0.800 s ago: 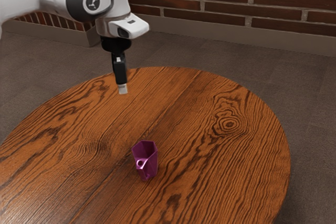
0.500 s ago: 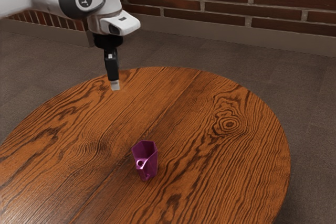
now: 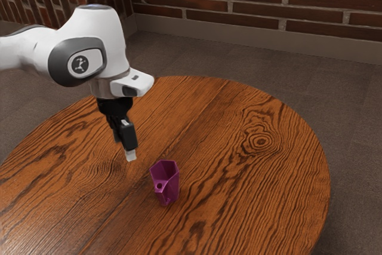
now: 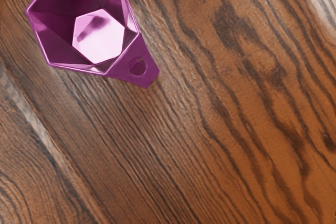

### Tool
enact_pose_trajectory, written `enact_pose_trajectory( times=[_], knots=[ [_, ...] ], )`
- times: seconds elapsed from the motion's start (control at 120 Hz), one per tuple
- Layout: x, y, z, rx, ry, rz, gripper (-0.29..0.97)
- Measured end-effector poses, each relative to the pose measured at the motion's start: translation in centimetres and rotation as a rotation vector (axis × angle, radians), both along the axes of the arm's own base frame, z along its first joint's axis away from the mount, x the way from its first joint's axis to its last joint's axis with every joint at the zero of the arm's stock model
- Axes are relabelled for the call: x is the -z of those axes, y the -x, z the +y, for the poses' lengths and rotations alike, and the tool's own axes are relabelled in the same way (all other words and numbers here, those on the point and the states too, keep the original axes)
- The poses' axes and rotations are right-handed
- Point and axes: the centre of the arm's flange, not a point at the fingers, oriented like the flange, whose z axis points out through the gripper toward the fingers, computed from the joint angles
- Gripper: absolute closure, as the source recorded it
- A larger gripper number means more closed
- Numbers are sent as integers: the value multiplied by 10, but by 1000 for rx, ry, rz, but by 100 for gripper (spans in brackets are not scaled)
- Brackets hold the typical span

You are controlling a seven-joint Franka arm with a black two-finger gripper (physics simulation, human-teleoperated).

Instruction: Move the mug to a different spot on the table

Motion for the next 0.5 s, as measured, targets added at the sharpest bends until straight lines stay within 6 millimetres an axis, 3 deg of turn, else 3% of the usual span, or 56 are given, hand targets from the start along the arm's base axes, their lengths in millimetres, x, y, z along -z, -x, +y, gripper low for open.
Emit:
enact_pose_trajectory(
  times=[0.217,0.35,0.442,0.5],
  knots=[
    [19,-4,-6,-193,-3,-32,0],
    [51,0,-16,-306,-17,-48,0],
    [65,0,-38,-329,-65,-118,0],
    [82,2,-41,-366,-80,-156,0]
  ],
)
